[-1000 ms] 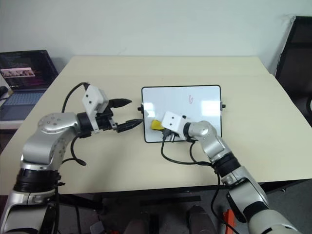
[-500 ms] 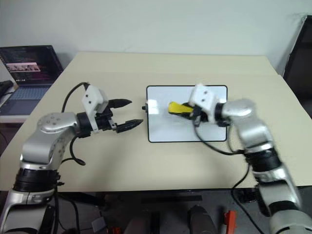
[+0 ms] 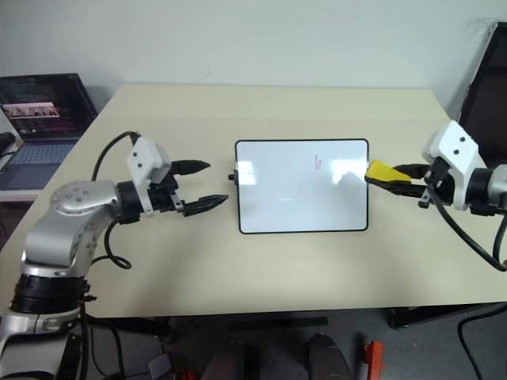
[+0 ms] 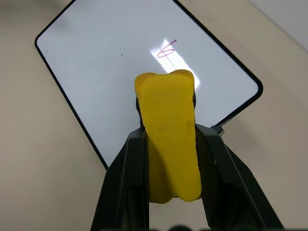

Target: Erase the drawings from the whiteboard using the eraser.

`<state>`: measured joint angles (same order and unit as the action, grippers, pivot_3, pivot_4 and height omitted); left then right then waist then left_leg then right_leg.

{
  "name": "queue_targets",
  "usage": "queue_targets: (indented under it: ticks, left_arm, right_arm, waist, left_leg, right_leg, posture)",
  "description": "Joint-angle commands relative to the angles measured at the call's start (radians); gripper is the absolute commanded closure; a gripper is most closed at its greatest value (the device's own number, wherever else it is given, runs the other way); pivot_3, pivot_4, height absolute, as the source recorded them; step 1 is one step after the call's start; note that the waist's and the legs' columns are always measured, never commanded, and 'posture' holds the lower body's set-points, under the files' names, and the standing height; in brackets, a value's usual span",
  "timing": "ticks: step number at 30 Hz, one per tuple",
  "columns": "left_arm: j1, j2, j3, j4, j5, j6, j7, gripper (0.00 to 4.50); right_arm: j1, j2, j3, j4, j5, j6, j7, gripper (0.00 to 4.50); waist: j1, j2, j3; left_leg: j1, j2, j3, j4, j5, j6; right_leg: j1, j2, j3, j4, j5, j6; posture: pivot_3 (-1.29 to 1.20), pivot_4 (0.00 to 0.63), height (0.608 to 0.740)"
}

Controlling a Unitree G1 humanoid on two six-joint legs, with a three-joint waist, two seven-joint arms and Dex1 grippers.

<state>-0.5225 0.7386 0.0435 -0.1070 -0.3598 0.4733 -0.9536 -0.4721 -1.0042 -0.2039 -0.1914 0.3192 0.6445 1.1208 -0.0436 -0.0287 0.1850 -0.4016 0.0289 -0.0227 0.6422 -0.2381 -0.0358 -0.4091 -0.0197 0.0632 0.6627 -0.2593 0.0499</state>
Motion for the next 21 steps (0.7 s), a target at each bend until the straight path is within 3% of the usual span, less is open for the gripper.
queue_targets:
  ticks: [1, 5, 21]
  left_arm:
    - [-0.029, -0.004, 0.003, -0.014, -0.009, -0.013, -0.004, 0.0]
    - [-0.029, -0.005, 0.002, -0.015, -0.008, -0.014, -0.008, 0.0]
    - [-0.017, -0.008, 0.004, -0.029, -0.013, -0.001, 0.003, 0.0]
  right_arm:
    - [-0.037, 0.024, 0.005, -0.002, 0.004, -0.027, -0.058, 3.53]
    - [-0.093, 0.065, 0.029, 0.037, 0.0, -0.038, -0.107, 3.53]
    - [-0.029, 0.02, 0.061, 0.008, 0.019, -0.007, -0.075, 3.53]
  waist:
    - [0.0, 0.0, 0.0]
    - [-0.003, 0.0, 0.0]
    - [0.005, 0.0, 0.0]
  left_leg:
    - [0.0, 0.0, 0.0, 0.0, 0.0, 0.0]
    - [0.0, 0.0, 0.0, 0.001, 0.0, 0.0]
    - [0.0, 0.0, 0.0, 0.001, 0.0, 0.0]
  right_leg:
    - [0.0, 0.0, 0.0, 0.0, 0.0, 0.0]
    - [0.0, 0.0, 0.0, 0.0, 0.0, 0.0]
    - [0.0, 0.0, 0.0, 0.0, 0.0, 0.0]
  posture:
    - [0.0, 0.15, 0.74]
    - [0.0, 0.15, 0.74]
    - [0.0, 0.15, 0.74]
